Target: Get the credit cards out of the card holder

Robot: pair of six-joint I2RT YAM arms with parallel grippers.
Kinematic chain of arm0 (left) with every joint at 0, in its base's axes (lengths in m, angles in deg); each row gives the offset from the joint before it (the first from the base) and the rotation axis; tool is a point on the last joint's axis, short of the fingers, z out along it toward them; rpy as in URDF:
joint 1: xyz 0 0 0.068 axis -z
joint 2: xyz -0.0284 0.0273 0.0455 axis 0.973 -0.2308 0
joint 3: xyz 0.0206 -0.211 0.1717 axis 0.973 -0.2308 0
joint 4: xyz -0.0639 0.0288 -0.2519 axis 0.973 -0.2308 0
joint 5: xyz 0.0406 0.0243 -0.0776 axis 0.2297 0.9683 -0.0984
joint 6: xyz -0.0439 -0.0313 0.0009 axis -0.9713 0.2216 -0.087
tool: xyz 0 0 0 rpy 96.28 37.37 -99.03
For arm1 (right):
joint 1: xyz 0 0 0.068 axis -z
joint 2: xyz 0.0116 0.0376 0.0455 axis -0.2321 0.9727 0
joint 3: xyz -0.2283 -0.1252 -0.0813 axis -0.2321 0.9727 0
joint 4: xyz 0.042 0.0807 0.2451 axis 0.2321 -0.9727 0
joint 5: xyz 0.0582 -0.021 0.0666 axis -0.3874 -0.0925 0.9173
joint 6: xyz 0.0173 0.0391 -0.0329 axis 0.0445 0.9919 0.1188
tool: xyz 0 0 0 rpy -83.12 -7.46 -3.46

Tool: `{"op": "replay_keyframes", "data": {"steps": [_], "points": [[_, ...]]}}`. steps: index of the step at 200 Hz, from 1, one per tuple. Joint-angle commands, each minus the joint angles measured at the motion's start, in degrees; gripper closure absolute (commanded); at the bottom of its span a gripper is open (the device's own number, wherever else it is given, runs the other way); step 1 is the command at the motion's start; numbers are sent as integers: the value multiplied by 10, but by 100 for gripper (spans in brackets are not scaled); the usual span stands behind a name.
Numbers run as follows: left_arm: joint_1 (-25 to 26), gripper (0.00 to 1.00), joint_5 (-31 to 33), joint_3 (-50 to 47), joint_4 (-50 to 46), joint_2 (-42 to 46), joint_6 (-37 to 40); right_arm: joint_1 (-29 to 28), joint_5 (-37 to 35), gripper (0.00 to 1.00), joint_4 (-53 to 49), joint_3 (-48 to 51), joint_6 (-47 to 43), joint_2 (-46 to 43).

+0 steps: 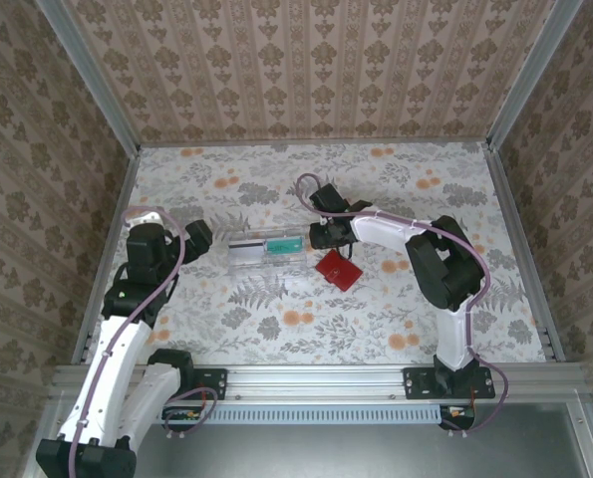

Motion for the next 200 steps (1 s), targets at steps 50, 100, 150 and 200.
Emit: {"op": "replay_keyframes", "data": {"steps": [50, 100, 150, 200], "points": [[4, 0, 0, 10, -3, -11, 1, -39, 23, 67, 14, 165, 15, -112], [8, 0, -1, 7, -3, -7, -4, -96, -55, 60, -14, 248, 35, -272], [14, 0, -1, -1, 11, -9, -4, -207, -46, 59, -5, 358, 146, -378], [15, 0, 0, -1, 17, -23, -4, -253, -24, 65, 50, 385, 188, -302]]}}
